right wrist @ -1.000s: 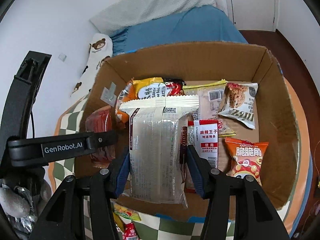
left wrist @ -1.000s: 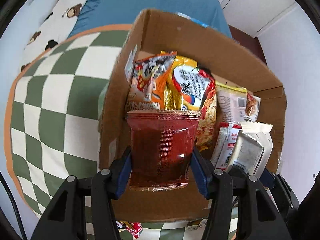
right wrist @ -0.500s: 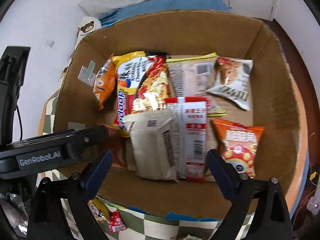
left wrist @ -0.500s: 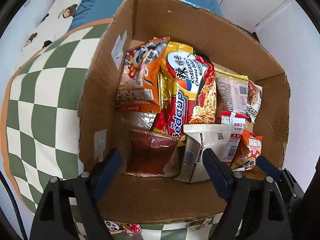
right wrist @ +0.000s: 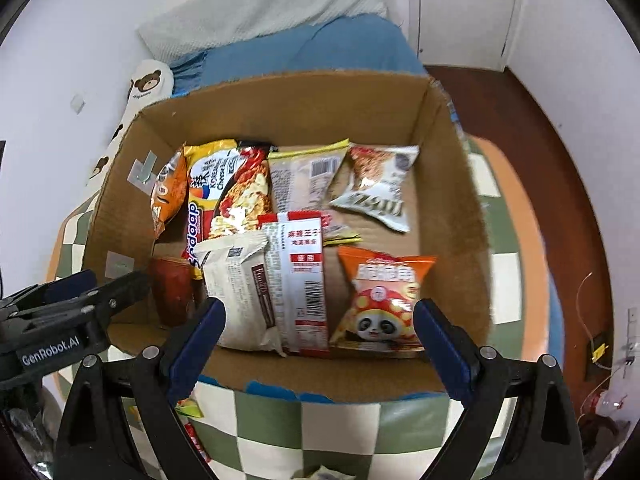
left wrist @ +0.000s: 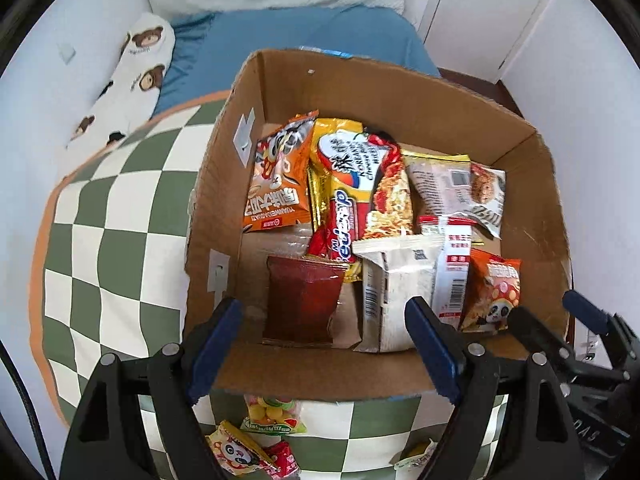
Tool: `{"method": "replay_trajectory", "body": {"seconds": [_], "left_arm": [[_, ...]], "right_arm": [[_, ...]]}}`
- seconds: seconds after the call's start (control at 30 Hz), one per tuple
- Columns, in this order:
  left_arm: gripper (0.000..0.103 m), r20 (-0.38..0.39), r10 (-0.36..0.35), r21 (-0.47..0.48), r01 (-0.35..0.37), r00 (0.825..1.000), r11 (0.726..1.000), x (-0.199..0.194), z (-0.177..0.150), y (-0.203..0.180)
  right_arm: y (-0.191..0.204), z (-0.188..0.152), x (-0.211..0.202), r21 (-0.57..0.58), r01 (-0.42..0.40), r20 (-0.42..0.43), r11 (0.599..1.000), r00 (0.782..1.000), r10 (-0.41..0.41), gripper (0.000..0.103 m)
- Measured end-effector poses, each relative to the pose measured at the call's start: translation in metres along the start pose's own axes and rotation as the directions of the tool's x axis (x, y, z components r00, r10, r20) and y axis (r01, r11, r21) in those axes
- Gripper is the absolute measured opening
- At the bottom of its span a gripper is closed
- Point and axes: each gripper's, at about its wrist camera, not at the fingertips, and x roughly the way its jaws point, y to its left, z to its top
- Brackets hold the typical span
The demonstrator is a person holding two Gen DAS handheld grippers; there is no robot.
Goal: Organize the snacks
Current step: 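Carry both packets into the box and open both tools, then move both tools back over the remaining snacks on the mat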
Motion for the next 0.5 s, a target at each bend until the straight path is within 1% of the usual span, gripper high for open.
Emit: {"method": "replay_trajectory", "body": {"seconds": [0.27,0.37,0.5], "left_arm": [[0.083,0.112,0.006,0.014,-0.008,0.994,1.0,-0.039,-0.019,-0.005],[0.083,0.157,0.011,0.019,-0.014,0.988,1.0,-0.057,-0.029,-0.008],[0.083,0.223,0.025,0.035,-0.033,0.975,0.999,-0.083,-0.043,-0.013]], "right_arm": [[-0.007,-0.016,-0.043,0.005,0.018,0.091,1.0,0.996,-0.018,0.097],[-0.009,-0.025,-0.061,0.005,0.02,0.125,1.0,0.992,-0.02,0.097],[-0.01,-0.037,-0.088,0.006,0.025,0.174,1.0,0.985,-0.025,0.097]]}}
